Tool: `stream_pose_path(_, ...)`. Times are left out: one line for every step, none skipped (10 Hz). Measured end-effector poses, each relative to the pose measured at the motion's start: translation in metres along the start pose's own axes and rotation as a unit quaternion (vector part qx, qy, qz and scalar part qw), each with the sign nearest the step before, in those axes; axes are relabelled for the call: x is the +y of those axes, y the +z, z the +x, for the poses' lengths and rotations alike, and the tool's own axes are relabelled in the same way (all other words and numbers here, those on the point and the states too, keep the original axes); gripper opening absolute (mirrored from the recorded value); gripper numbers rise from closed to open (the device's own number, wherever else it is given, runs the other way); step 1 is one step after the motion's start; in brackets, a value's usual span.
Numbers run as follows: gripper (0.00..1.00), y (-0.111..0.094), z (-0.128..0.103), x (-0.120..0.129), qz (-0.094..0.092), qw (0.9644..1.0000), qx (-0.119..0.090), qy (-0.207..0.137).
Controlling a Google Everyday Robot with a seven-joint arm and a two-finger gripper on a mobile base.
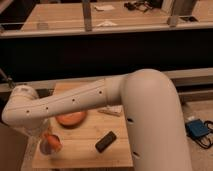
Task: Place the pepper in the ceramic cup
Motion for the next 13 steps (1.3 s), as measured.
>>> stream_pose_path(0.04,-0.0004,0.0007,-0.002,0.001,1.0,-0.001,-0.002)
stream_pose_path(0.06,0.0001,0.0,-0.0012,0.0,1.0,-0.002,-0.002)
stream_pose_path(0.1,0.0009,-0.0011,0.0003,-0.001,1.0,-0.003,-0.003)
stream_pose_path(0.13,0.0008,0.0002,0.0,-0.003,1.0,-0.002,-0.005)
stream_pose_path(0.2,0.0007,0.0014,-0.0009,-0.004,1.0,-0.002,-0.006)
stream_pose_path(0.29,0.0004,0.0024,-0.0018,-0.006,0.9999,-0.003,-0.008)
stream_pose_path(0.32,-0.0003,0.0038,-0.0023,-0.006,0.9999,-0.002,-0.009)
stream_pose_path(0.37,0.0002,0.0032,-0.0025,-0.006,0.9999,-0.003,-0.01)
stream_pose_path(0.38,0.0002,0.0032,-0.0027,-0.008,0.9999,-0.004,-0.012)
stream_pose_path(0.39,-0.0004,0.004,-0.003,-0.01,0.9999,-0.003,-0.013)
stream_pose_path(0.49,-0.0006,0.0044,-0.0032,-0.012,0.9998,-0.004,-0.015)
stream_pose_path(0.53,-0.0011,0.0048,-0.0043,-0.013,0.9998,-0.003,-0.017)
stream_pose_path(0.55,-0.0017,0.0048,-0.0046,-0.015,0.9997,-0.003,-0.019)
